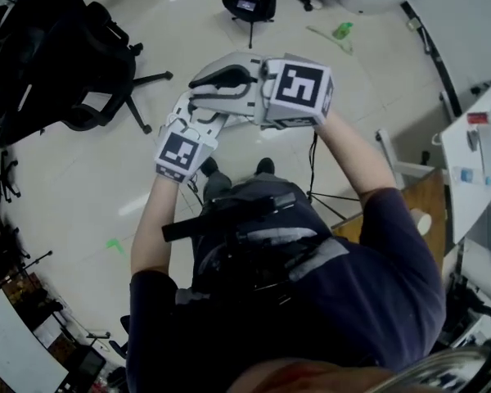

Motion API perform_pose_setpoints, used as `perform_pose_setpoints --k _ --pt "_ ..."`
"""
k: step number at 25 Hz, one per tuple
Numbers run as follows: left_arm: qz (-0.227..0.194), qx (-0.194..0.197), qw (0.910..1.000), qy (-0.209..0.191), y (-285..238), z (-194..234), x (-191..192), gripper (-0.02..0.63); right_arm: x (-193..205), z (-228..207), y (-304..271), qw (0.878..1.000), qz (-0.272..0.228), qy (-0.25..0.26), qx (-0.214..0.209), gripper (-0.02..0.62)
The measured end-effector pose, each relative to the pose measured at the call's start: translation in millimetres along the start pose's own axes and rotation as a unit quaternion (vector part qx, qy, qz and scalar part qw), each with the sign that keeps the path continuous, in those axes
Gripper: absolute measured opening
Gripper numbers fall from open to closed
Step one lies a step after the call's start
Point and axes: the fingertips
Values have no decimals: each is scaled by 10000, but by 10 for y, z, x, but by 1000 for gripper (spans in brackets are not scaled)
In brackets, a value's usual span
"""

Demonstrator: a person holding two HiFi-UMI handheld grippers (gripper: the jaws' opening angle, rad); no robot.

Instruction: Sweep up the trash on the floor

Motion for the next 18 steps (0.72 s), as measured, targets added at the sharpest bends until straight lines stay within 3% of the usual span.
perform_pose_setpoints --k 4,6,9,14,18 --pt "49 379 9991 -205 36 -123 5 89 9 132 -61 9971 184 72 -729 95" --pt "-19 572 9983 -51 70 -108 51 87 82 121 -127 9948 439 11 -922 95" --pt "-155 832 9959 320 124 -13 146 81 137 44 -283 9932 629 -173 -961 95" --pt "-349 1317 9898 414 119 -2 229 80 238 -19 -351 9890 899 -469 -1074 95" --pt "-568 1329 9865 770 76 128 286 80 304 -142 -404 9866 1004 -655 -1110 97"
Point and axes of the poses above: the fingertips, and each gripper's own axes: y backward along the fingers, z to its left, x out of its underside, and after that the axes turned 7 degrees about x, right-handed
